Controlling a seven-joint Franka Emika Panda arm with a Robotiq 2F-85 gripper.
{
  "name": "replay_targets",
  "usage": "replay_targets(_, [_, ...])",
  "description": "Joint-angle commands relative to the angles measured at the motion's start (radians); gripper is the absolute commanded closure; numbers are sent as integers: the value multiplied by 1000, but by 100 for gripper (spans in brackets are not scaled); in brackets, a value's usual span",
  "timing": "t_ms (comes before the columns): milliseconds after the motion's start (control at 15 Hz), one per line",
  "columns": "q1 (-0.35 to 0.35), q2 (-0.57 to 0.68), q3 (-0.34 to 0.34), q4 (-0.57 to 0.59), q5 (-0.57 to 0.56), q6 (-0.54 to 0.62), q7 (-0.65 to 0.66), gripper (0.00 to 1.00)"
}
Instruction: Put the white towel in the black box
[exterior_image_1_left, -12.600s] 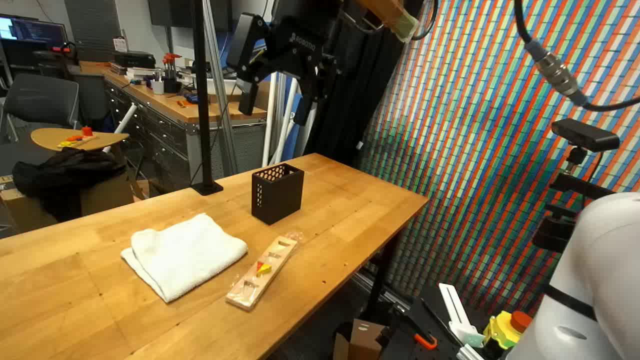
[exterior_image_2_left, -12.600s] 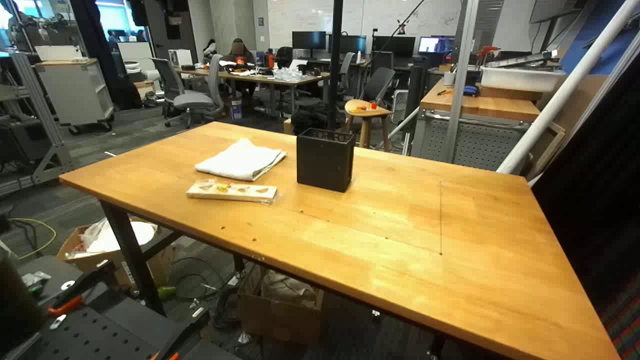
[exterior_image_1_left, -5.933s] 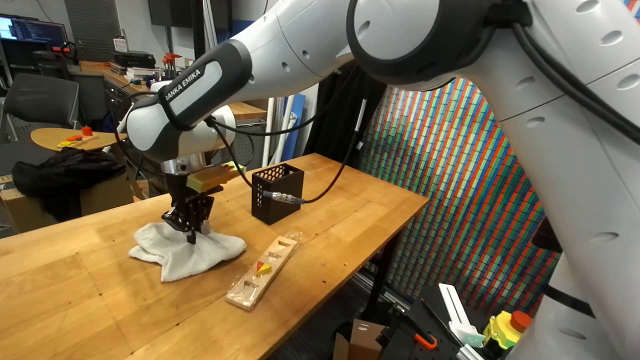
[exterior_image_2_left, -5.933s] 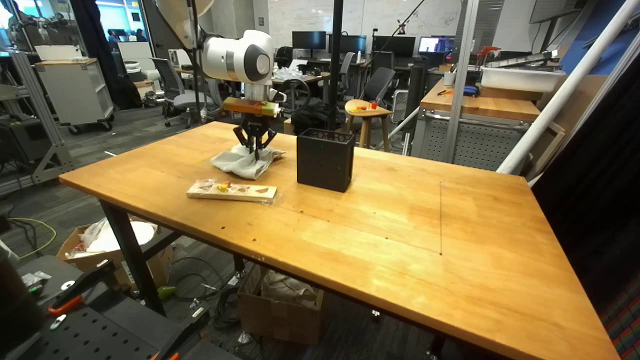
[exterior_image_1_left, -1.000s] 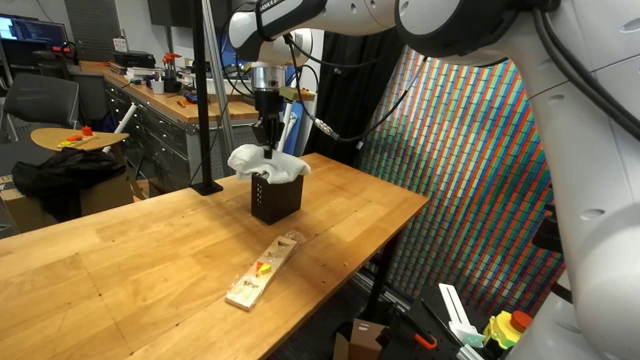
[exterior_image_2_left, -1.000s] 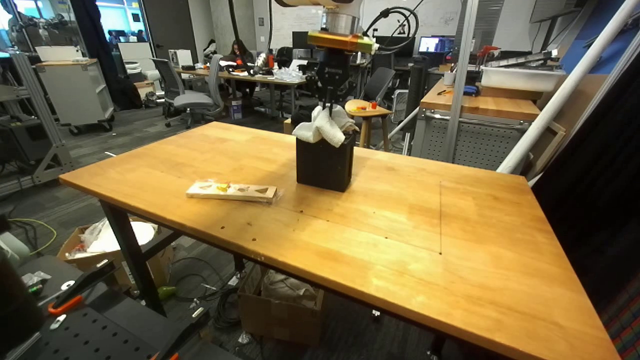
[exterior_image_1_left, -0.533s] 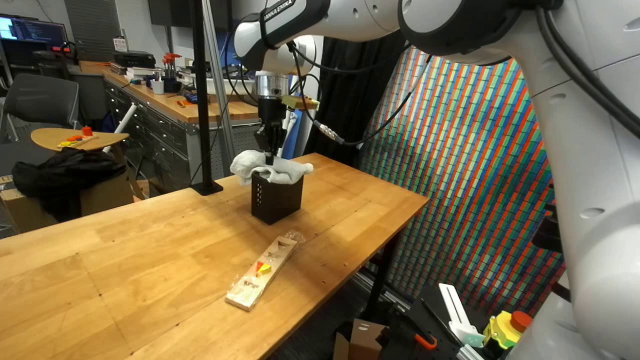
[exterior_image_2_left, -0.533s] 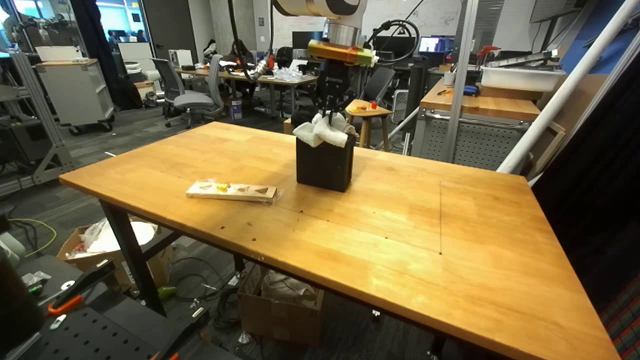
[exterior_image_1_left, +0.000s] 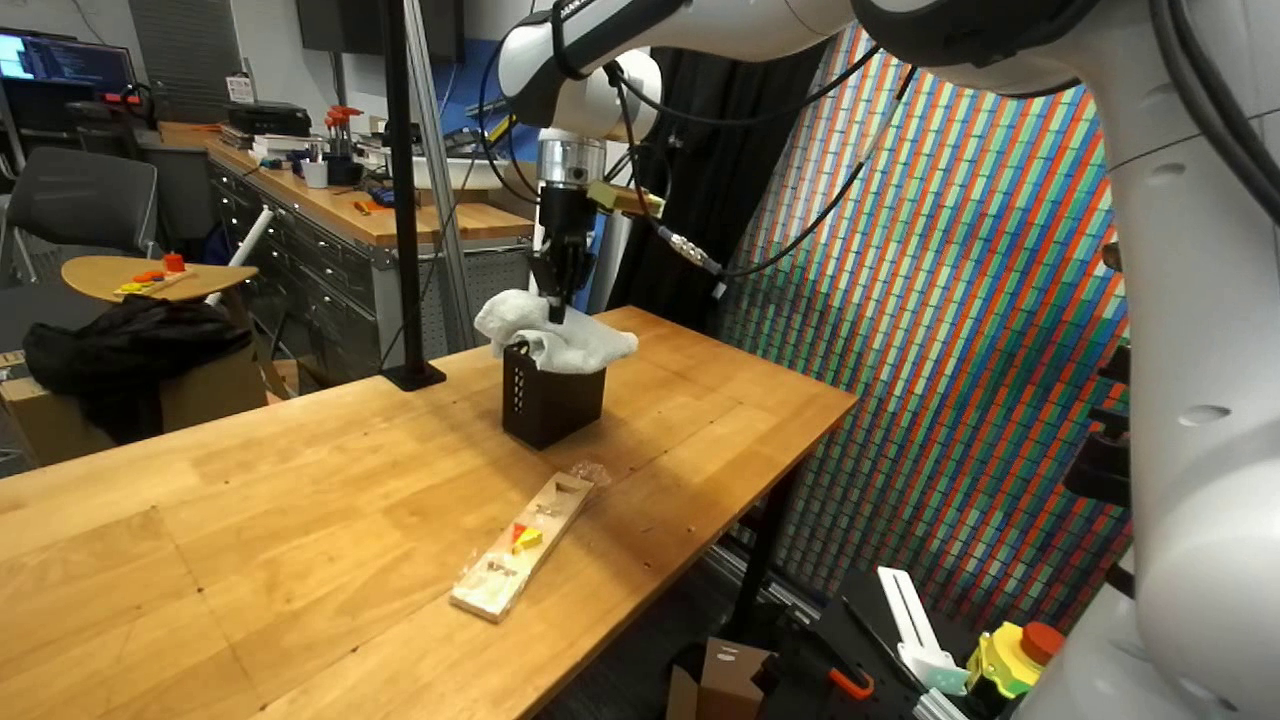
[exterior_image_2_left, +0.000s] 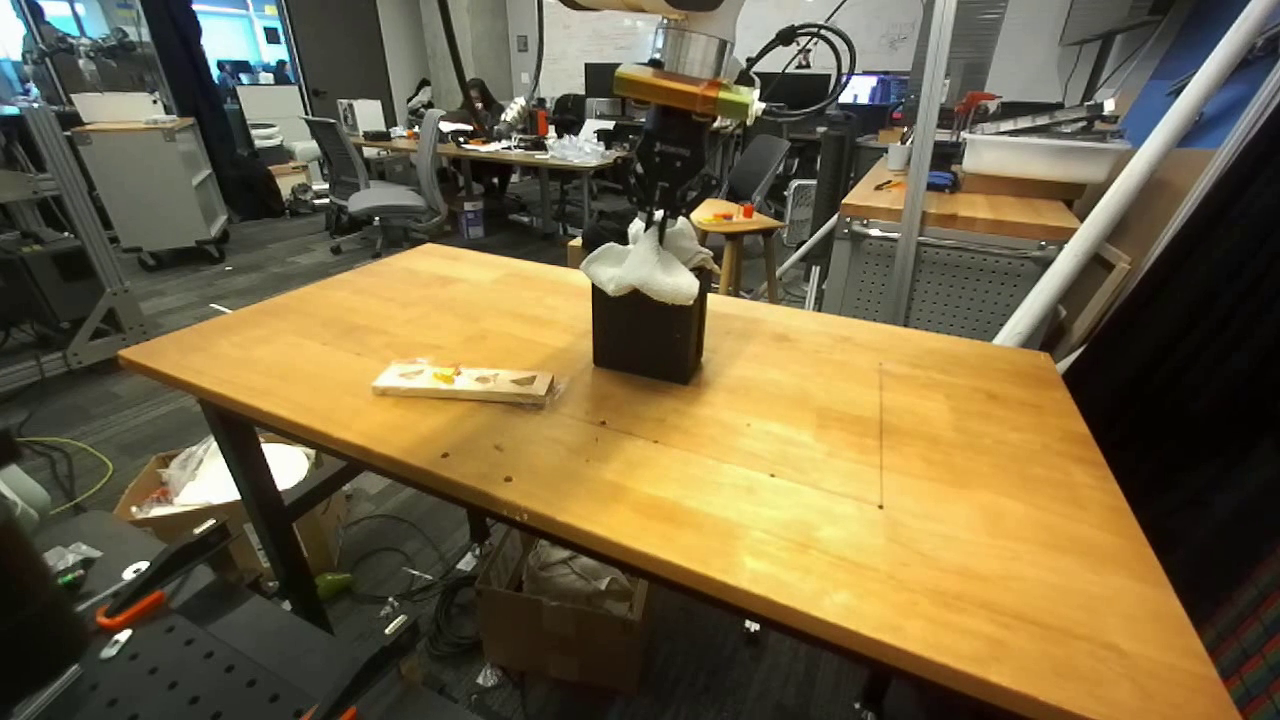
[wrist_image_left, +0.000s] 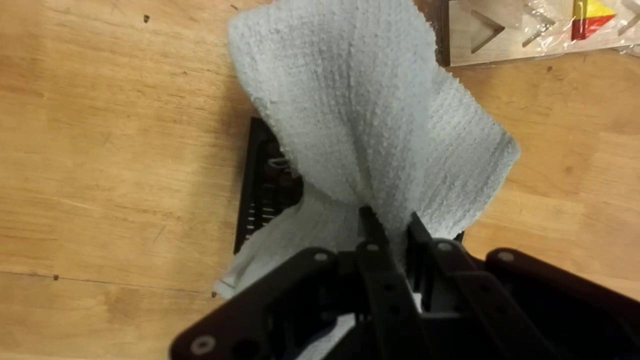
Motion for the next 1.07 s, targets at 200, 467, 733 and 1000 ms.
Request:
replay_targets(200, [4, -13, 17, -45, 32, 22, -8, 97])
replay_targets(467, [0, 36, 23, -25, 36, 37, -15, 97])
replay_targets(733, [-15, 72, 21, -25, 45, 67, -17, 97])
replay_targets(1000, [-36, 91, 25, -35, 89, 82, -27, 97])
